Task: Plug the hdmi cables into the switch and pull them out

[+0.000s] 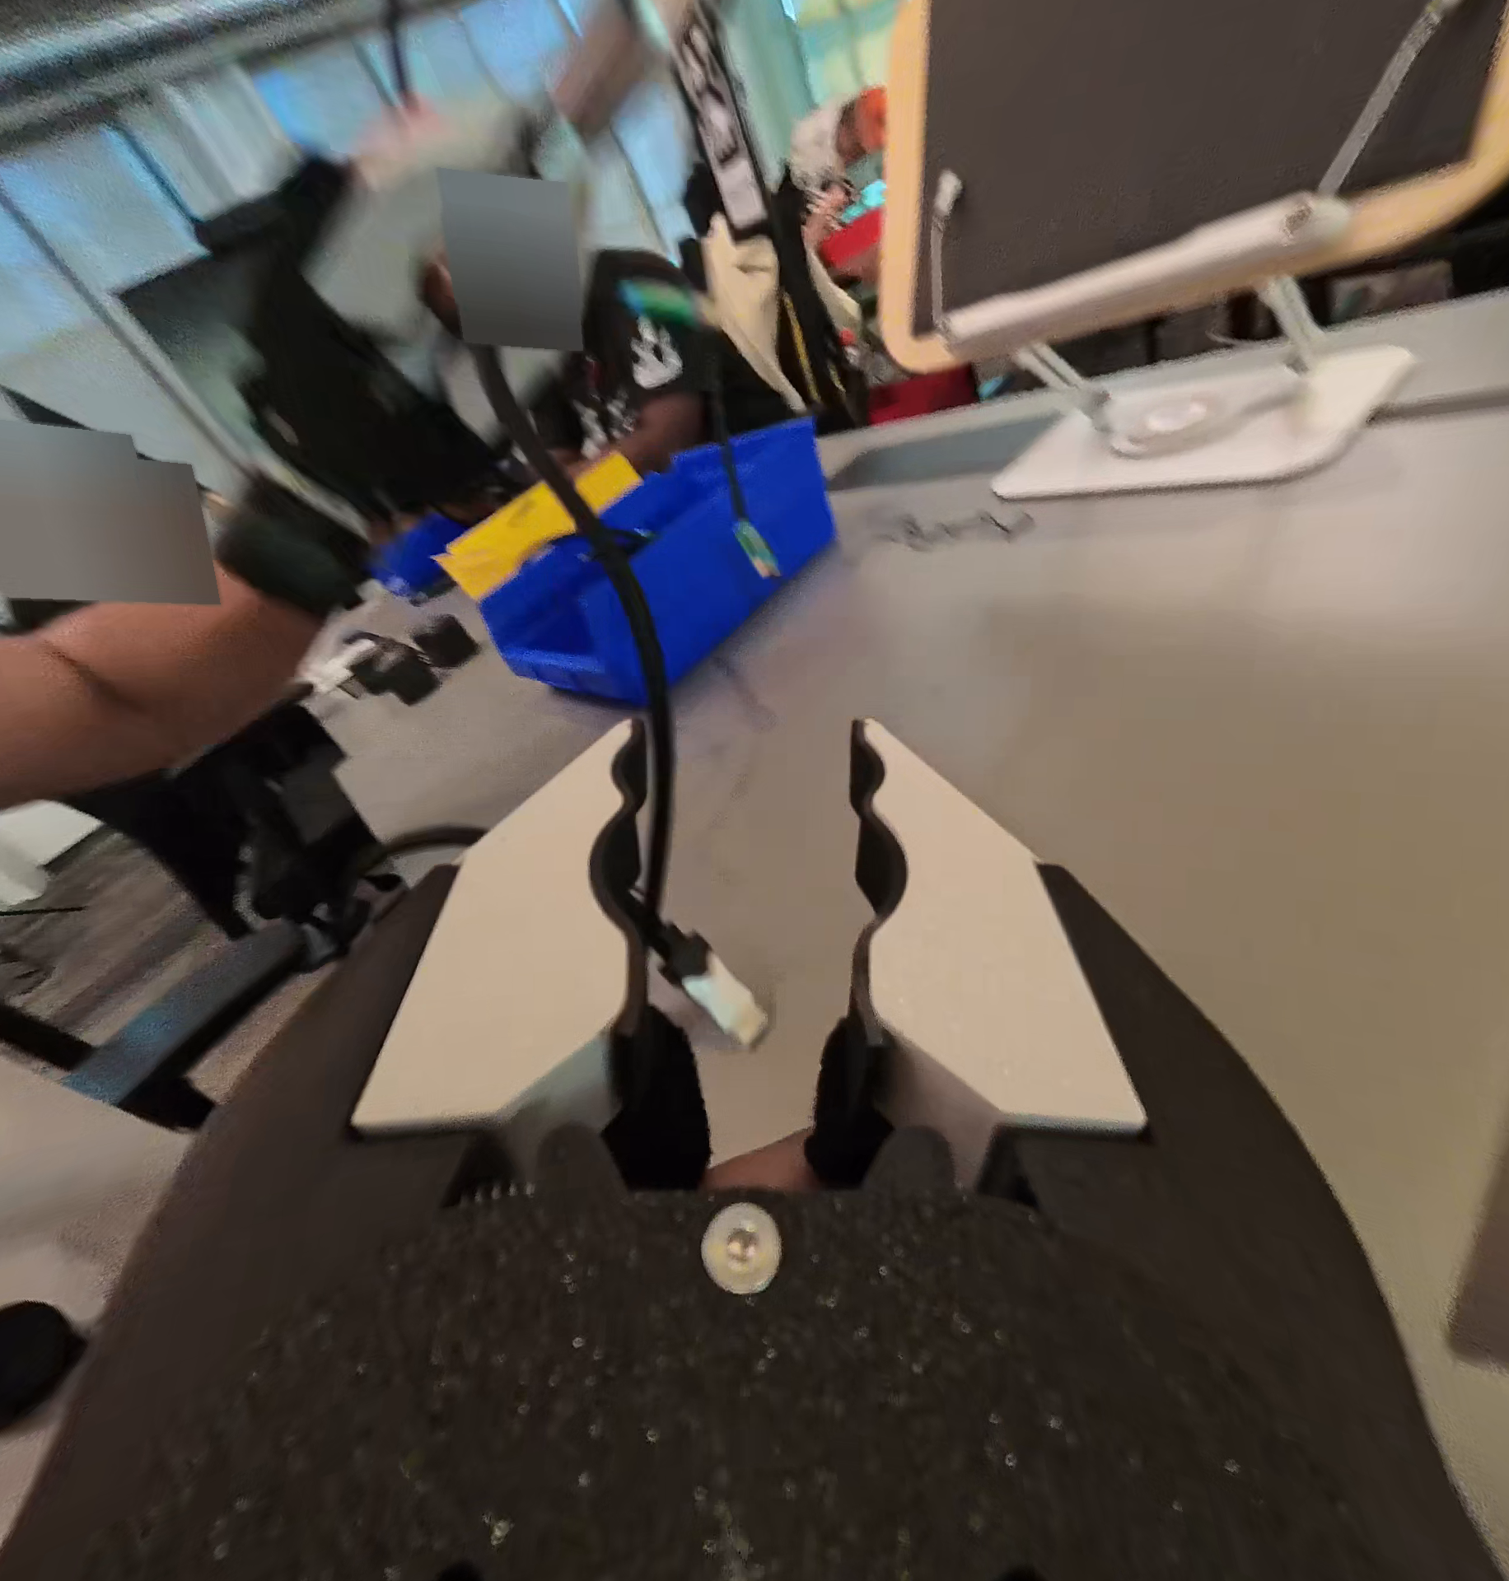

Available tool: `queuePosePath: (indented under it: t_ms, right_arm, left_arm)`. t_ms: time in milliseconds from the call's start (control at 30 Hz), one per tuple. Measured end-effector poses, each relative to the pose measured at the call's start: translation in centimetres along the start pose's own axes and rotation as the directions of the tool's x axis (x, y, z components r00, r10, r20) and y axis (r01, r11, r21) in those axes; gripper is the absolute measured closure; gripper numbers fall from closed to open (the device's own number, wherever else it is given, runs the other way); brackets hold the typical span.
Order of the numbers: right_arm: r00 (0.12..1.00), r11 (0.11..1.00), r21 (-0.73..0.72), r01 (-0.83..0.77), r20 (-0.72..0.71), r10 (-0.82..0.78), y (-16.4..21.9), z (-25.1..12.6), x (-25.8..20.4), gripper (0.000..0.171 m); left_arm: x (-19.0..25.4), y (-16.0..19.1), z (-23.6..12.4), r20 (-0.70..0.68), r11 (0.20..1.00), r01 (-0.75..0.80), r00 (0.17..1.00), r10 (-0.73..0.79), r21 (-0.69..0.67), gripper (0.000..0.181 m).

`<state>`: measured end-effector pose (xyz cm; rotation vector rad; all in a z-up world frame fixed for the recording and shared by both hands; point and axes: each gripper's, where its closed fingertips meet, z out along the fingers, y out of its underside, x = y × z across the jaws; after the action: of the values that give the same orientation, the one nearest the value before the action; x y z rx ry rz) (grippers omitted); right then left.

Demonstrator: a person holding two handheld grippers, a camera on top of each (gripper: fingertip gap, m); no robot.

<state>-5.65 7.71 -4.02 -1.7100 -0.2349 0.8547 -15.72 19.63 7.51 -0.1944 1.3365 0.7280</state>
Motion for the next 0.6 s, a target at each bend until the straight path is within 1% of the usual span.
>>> queuePosePath:
  t_ms: [100,167,267,300,333,367,400,467,500,533,600]
  right_arm:
    - [0.996,1.0,-0.001,-0.025,0.088,0.025,-3.3,1.2,-1.3,0.123]
    - [0.978,0.993,-0.013,-0.115,0.175,0.116,-4.9,2.5,-1.8,0.121]
    - [0.883,0.958,-0.069,-0.278,0.374,0.283,-6.6,4.3,-3.5,0.114]
    - [0.845,0.947,-0.088,-0.308,0.433,0.315,-7.0,4.7,-4.0,0.114]
    - [0.809,0.934,-0.102,-0.343,0.474,0.349,-7.4,5.1,-4.3,0.117]
    - [0.789,0.92,-0.116,-0.373,0.483,0.381,-7.5,5.7,-4.2,0.133]
    - [0.79,0.91,-0.133,-0.392,0.458,0.407,-7.3,6.4,-3.6,0.147]
    - [0.822,0.899,-0.127,-0.42,0.368,0.435,-6.7,7.9,-1.9,0.15]
    - [0.847,0.902,-0.1,-0.419,0.315,0.428,-6.5,8.6,-0.9,0.149]
    - [0.864,0.904,-0.064,-0.422,0.273,0.422,-6.6,9.1,0.0,0.15]
    - [0.878,0.892,0.023,-0.451,0.187,0.44,-7.4,9.6,2.1,0.151]
  left_arm:
    - [1.0,-4.1,-0.7,0.067,0.995,0.008,0.998,-0.015,0.095,0.161]
    - [1.0,-5.9,-1.1,0.105,0.99,0.026,0.994,-0.041,0.142,0.162]
    - [1.4,-7.5,-1.6,0.132,0.981,-0.003,0.991,-0.023,0.193,0.161]
    - [1.5,-7.9,-1.8,0.134,0.977,-0.009,0.991,-0.02,0.213,0.161]
    - [1.7,-8.1,-2.0,0.126,0.972,-0.011,0.992,-0.019,0.233,0.161]
    - [2.0,-8.1,-2.0,0.107,0.971,-0.014,0.994,-0.012,0.24,0.161]
    - [2.6,-7.7,-1.8,0.072,0.974,-0.014,0.997,-0.002,0.226,0.161]
    - [5.0,-6.2,-1.0,-0.068,0.987,0.001,0.998,0.01,0.159,0.159]
    - [6.2,-5.2,-0.8,-0.15,0.995,0.021,0.989,-0.006,0.096,0.16]
    - [6.6,-4.3,-0.9,-0.192,0.997,0.058,0.98,-0.048,0.045,0.159]
    - [6.9,-2.1,-1.4,-0.246,0.982,0.177,0.951,-0.189,-0.067,0.16]
